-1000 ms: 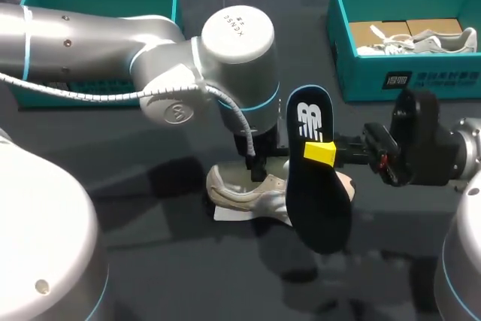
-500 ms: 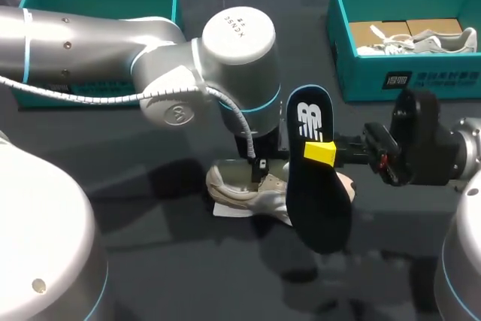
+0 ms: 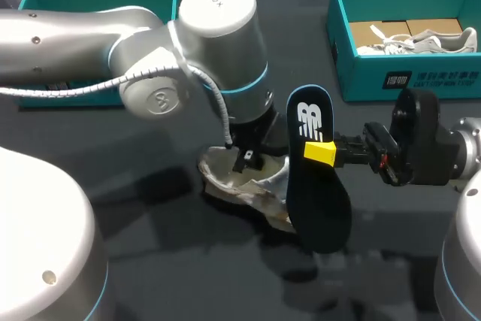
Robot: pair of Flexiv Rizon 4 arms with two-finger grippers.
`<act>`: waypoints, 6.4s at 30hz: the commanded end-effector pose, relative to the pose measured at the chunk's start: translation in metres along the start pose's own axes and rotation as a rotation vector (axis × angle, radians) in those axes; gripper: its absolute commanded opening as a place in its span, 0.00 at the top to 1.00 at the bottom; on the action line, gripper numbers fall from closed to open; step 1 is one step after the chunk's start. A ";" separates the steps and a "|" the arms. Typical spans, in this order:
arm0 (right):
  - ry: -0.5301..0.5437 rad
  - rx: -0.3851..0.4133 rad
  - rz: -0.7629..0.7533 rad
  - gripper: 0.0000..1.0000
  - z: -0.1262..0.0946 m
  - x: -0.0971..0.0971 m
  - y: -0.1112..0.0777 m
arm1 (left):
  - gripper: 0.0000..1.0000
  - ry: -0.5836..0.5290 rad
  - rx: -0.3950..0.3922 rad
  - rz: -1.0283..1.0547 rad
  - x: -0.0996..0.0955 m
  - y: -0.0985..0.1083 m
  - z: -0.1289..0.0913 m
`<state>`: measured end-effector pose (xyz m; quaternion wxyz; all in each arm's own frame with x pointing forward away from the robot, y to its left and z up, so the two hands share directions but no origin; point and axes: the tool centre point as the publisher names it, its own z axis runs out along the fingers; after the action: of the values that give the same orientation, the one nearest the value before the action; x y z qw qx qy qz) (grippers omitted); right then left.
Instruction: Take the shoe out of the shoebox, open the shoe tongue, remove and reinsert the insole, then place the shoe into the shoebox
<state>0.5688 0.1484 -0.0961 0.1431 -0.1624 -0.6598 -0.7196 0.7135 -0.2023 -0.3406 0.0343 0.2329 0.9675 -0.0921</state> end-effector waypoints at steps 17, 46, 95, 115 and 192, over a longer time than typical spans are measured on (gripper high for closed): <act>-0.007 -0.001 -0.001 1.00 0.001 0.003 -0.002 | 1.00 0.046 0.072 0.455 -0.007 0.011 -0.038; -0.007 -0.001 -0.001 1.00 0.001 0.003 -0.002 | 1.00 0.112 -0.109 1.164 -0.012 -0.009 0.002; -0.007 -0.001 -0.001 1.00 0.001 0.003 -0.002 | 1.00 0.147 -0.011 1.216 -0.038 -0.010 0.061; -0.007 -0.001 -0.001 1.00 0.001 0.003 -0.002 | 0.18 -0.031 0.060 1.192 -0.043 -0.018 0.002; -0.071 -0.119 0.627 1.00 -0.051 -0.160 0.042 | 0.00 -1.080 0.710 0.927 -0.069 -0.033 -0.185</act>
<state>0.6969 0.0872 -0.1198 0.3077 -0.3867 -0.5371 -0.6836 0.7535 -0.2243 -0.1472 0.4619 0.5340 0.5376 -0.4609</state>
